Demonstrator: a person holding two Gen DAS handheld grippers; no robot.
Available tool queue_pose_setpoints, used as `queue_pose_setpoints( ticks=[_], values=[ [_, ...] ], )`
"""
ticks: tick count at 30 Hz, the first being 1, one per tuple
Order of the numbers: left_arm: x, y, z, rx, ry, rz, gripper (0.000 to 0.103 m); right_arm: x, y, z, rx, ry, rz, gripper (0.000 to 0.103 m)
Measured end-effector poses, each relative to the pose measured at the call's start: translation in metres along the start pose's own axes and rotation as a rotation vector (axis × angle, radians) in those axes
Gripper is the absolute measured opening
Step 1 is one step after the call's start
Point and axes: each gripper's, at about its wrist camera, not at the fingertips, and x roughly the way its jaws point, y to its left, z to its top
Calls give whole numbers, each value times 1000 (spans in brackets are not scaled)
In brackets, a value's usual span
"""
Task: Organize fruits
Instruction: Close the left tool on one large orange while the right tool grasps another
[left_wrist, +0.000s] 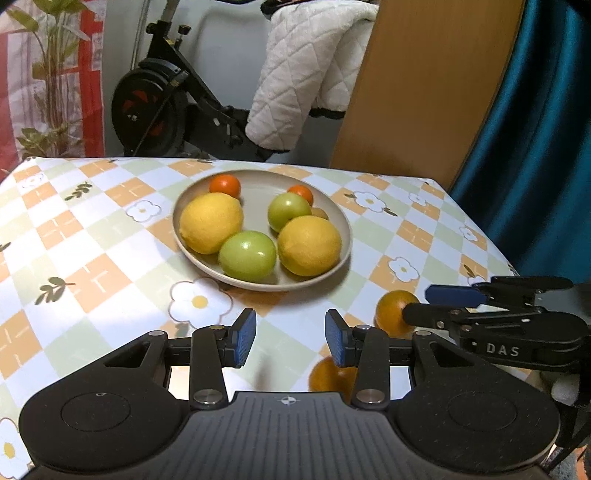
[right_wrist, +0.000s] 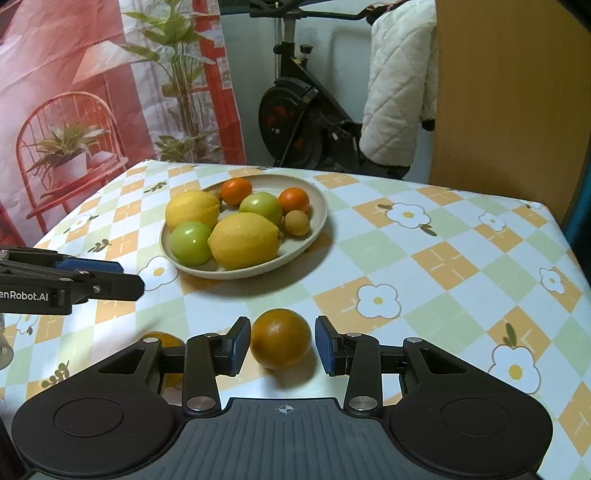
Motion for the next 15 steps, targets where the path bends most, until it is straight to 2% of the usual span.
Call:
queue_pose_setpoints(
  ticks=[5, 7, 9, 11, 12, 15],
  values=[
    [2, -5, -3, 4, 12, -24, 43, 5, 1, 0, 0, 13, 18, 36],
    [2, -7, -5, 0, 17, -36, 43, 8, 1, 0, -3, 17, 16, 40],
    [2, -9, -7, -2, 26, -54, 44, 13, 0, 0, 0, 26, 11, 40],
    [2, -11, -9, -4, 33, -69, 46, 18, -3, -1, 10, 33, 8, 40],
    [1, -12, -10, -1, 34, -73, 51, 19, -4, -1, 14, 34, 13, 39],
    [1, -16, -14, 12, 40, -77, 57, 18, -2, -1, -5, 28, 14, 38]
  ],
)
